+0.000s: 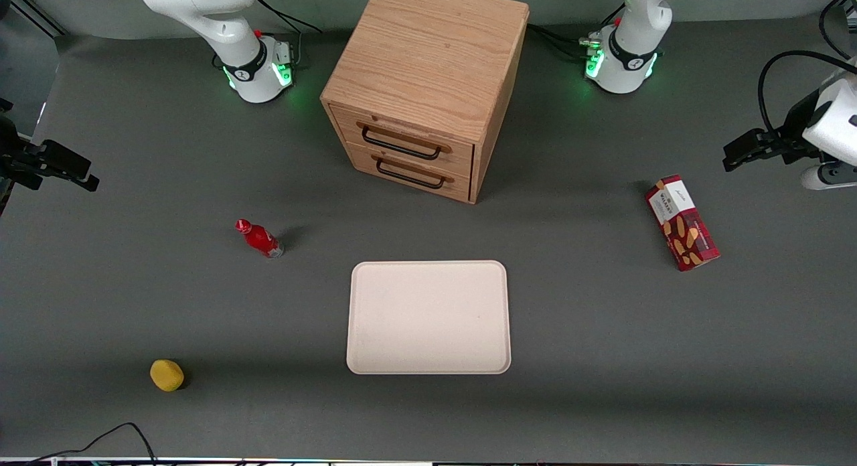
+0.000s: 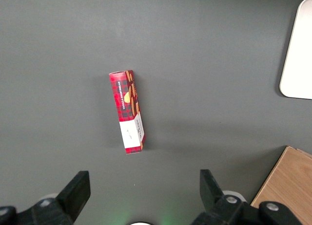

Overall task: Place red cookie box on tray
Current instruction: 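Move the left gripper down over the red plaid cookie box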

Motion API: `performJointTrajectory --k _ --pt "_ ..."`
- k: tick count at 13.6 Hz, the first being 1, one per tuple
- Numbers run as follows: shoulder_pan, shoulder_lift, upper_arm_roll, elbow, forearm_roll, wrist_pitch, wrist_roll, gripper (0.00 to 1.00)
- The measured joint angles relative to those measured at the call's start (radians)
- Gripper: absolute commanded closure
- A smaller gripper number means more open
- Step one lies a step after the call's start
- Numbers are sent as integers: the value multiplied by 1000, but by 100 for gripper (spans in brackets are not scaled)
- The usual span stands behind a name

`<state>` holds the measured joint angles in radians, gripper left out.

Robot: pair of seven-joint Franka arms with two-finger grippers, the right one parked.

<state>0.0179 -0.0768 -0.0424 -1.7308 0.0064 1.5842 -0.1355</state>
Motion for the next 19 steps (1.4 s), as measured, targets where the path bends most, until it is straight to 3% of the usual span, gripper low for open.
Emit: performJointTrajectory --k 12,15,19 --pt "9 4 -5 5 1 -63 4 0" --pt "13 30 32 -19 7 -61 4 0" --pt "18 138 97 -94 6 100 4 0"
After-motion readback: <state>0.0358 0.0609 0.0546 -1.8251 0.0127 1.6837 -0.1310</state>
